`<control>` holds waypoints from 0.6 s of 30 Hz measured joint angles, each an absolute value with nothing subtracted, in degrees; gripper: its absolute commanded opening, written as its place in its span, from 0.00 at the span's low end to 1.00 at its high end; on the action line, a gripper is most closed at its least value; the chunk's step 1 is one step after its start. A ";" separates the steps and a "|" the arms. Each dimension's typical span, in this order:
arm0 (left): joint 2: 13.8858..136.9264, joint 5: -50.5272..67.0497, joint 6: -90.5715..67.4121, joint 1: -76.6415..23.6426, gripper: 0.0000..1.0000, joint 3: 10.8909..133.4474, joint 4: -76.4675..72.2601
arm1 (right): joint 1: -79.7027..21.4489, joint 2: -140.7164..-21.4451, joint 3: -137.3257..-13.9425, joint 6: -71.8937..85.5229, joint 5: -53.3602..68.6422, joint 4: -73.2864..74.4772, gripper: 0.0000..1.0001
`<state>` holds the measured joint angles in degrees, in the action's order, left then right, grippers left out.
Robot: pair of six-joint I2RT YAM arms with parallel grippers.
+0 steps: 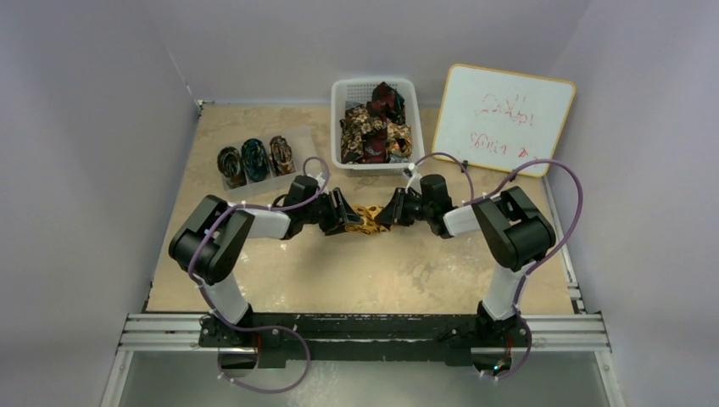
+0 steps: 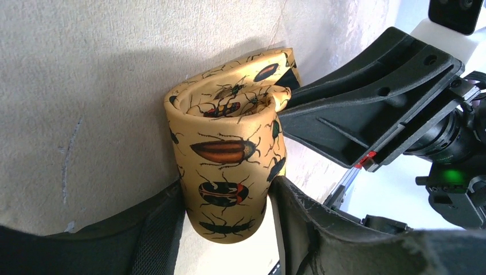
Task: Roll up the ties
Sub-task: Roll the tie at the center of the board.
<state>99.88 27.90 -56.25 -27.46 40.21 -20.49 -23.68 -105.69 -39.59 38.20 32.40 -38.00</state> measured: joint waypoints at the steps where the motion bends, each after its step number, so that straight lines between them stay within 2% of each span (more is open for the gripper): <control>1: 99.88 27.68 -56.21 -27.53 0.56 40.36 -20.16 | -23.66 -105.67 -39.59 38.19 32.40 -37.98 0.20; 5: 99.85 27.44 -56.07 -27.77 0.57 40.91 -19.57 | -23.66 -105.01 -39.66 38.06 32.10 -36.73 0.21; 11: 99.68 27.09 -55.96 -28.10 0.57 40.99 -19.55 | -23.68 -103.33 -41.50 36.95 31.18 -32.47 0.29; 18: 98.76 26.81 -56.03 -28.21 0.57 40.05 -20.18 | -23.68 -103.04 -44.45 36.14 31.35 -30.70 0.34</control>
<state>98.76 26.81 -56.03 -28.21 40.05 -20.18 -23.68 -103.04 -44.45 36.14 31.35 -30.70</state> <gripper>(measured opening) 0.571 0.310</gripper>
